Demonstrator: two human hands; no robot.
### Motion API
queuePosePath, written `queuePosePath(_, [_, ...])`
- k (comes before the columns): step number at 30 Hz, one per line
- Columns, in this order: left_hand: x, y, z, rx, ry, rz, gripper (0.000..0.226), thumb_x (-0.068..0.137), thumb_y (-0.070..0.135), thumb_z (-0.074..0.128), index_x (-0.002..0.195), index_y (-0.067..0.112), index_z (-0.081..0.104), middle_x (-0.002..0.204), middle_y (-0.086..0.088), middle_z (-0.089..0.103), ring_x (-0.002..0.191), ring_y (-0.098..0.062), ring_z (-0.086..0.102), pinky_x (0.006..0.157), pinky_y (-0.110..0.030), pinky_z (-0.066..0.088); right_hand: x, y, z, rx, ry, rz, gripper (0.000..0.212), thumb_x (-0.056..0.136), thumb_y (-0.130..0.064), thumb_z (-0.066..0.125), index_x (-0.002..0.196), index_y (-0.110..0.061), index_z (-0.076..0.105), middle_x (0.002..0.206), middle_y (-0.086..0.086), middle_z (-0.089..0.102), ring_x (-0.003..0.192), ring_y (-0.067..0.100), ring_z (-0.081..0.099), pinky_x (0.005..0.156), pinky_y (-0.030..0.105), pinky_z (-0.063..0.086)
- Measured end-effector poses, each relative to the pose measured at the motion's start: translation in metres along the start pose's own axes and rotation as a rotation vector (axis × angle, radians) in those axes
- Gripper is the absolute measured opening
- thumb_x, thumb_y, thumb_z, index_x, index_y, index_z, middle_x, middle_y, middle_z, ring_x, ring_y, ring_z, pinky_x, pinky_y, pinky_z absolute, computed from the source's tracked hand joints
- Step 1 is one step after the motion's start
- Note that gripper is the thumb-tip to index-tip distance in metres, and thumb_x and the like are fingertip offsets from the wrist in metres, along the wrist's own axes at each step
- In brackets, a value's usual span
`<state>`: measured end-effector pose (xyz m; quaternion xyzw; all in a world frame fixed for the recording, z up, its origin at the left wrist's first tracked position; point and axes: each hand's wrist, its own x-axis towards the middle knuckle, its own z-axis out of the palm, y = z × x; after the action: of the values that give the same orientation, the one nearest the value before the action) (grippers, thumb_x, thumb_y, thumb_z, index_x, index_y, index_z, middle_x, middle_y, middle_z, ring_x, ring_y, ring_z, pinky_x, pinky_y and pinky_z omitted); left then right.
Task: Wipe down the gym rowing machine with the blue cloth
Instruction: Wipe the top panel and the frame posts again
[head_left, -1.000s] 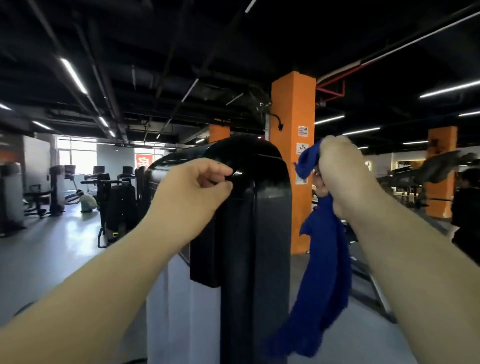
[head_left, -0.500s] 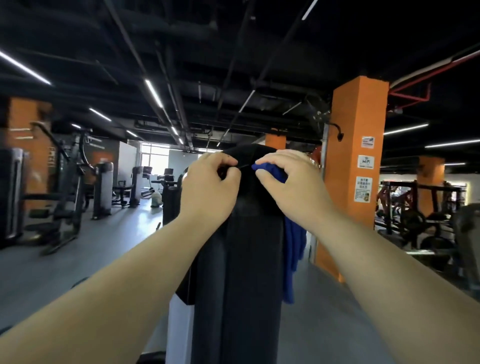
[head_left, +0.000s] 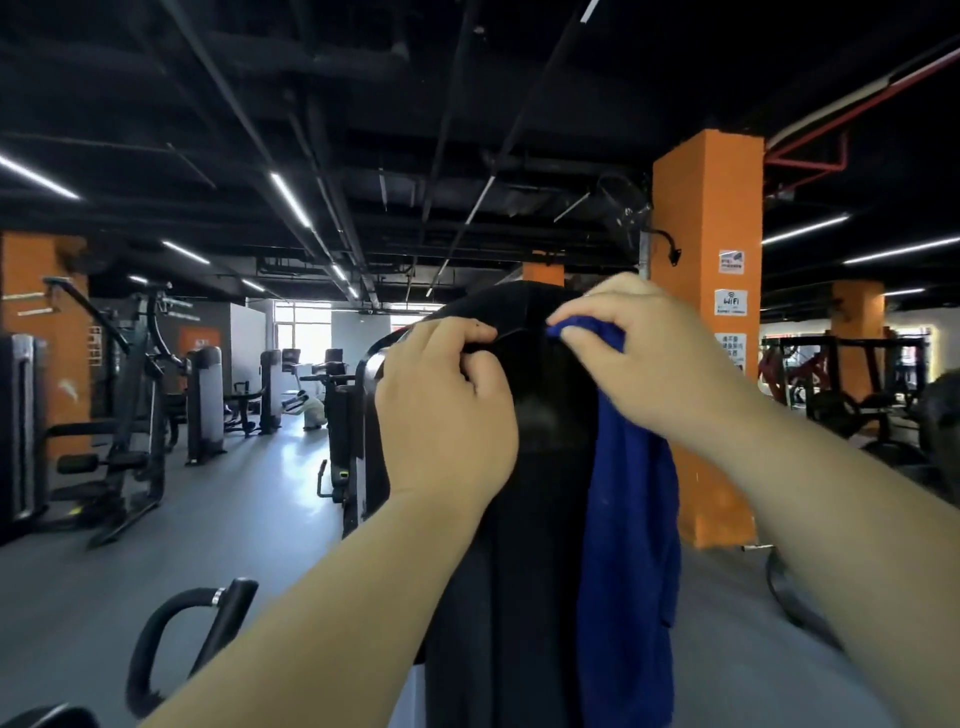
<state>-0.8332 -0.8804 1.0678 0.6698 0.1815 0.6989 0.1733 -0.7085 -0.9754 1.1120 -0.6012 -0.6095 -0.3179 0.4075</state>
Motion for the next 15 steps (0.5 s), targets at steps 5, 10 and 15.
queuePosePath(5, [0.000, 0.000, 0.000, -0.009, -0.026, 0.055, 0.036, 0.080, 0.022, 0.033, 0.094, 0.027, 0.066, 0.101, 0.018, 0.058, 0.107, -0.013, 0.049, 0.096, -0.044, 0.043, -0.005, 0.000, -0.005, 0.026, 0.057, 0.091, 0.016, 0.094, -0.022, 0.063, 0.102, -0.033, 0.071, 0.098, -0.021, 0.057, 0.085, -0.009, 0.052, 0.078, -0.005, 0.031])
queuePosePath(10, [0.000, -0.002, -0.001, 0.017, -0.044, 0.095, 0.039, 0.081, 0.023, 0.034, 0.099, 0.027, 0.069, 0.105, 0.019, 0.061, 0.107, -0.010, 0.047, 0.097, -0.044, 0.042, 0.007, -0.012, -0.005, -0.031, 0.002, 0.038, 0.011, 0.093, -0.023, 0.064, 0.099, -0.026, 0.072, 0.099, -0.014, 0.060, 0.085, -0.007, 0.052, 0.074, -0.004, 0.033])
queuePosePath(15, [-0.003, 0.001, -0.002, 0.053, -0.040, 0.094, 0.040, 0.083, 0.024, 0.034, 0.101, 0.026, 0.069, 0.108, 0.016, 0.062, 0.107, -0.012, 0.045, 0.097, -0.044, 0.040, -0.004, 0.006, -0.008, 0.058, 0.060, 0.173, 0.014, 0.094, -0.023, 0.062, 0.093, -0.034, 0.070, 0.100, -0.014, 0.056, 0.091, -0.005, 0.053, 0.072, -0.001, 0.034])
